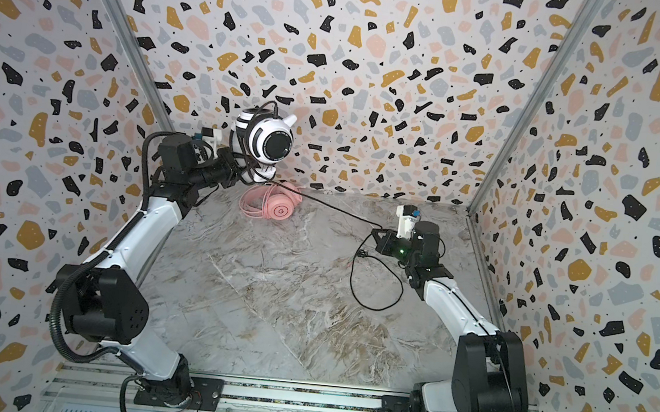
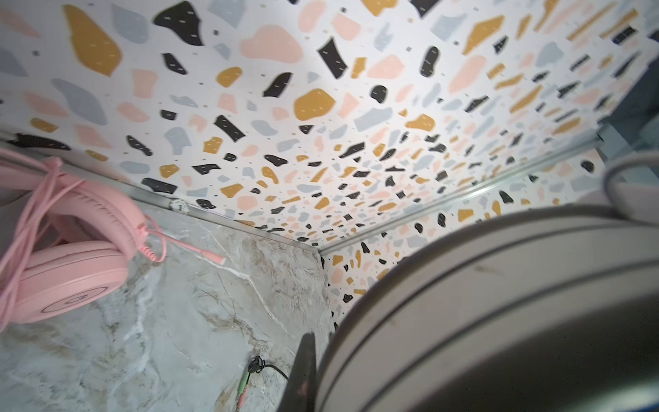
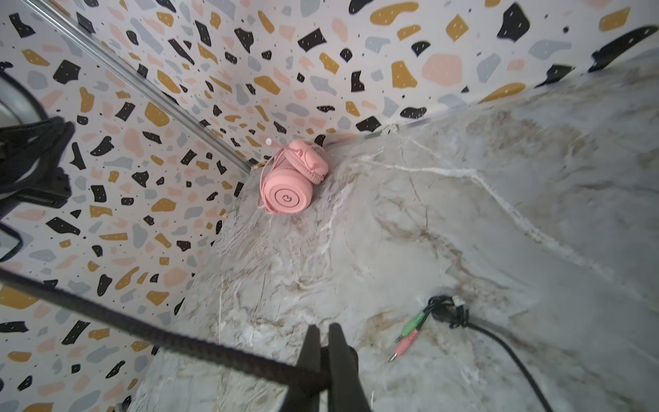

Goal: Wrap the headphones

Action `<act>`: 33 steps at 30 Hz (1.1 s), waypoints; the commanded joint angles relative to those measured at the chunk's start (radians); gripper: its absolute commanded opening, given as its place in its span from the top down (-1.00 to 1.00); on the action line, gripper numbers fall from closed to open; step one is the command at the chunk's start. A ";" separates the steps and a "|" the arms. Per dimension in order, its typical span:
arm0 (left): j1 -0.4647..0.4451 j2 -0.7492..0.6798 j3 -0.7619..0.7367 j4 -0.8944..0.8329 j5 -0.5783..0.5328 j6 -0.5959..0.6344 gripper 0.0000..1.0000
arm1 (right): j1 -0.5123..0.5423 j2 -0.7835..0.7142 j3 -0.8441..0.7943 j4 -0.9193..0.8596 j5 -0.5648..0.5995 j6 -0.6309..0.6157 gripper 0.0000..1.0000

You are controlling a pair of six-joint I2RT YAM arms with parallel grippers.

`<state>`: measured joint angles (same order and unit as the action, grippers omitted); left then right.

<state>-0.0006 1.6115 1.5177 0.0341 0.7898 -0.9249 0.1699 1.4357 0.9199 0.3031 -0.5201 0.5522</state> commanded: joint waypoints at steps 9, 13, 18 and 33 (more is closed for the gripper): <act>-0.080 -0.147 -0.098 -0.060 0.284 0.273 1.00 | -0.078 0.210 0.343 0.024 0.028 -0.029 1.00; -0.150 -0.152 -0.079 -0.315 0.193 0.503 1.00 | -0.079 0.296 0.506 -0.031 0.021 -0.047 1.00; -0.341 -0.104 -0.045 -0.620 -0.113 0.764 1.00 | -0.077 0.412 0.772 -0.159 -0.014 -0.079 1.00; -0.655 0.176 0.067 -0.898 -0.750 0.811 1.00 | 0.103 0.372 1.032 -0.476 0.071 -0.357 1.00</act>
<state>-0.6140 1.7523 1.5436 -0.6746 0.1566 -0.1745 0.2302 1.9224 1.9579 -0.1814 -0.5716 0.2909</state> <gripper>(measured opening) 0.070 0.068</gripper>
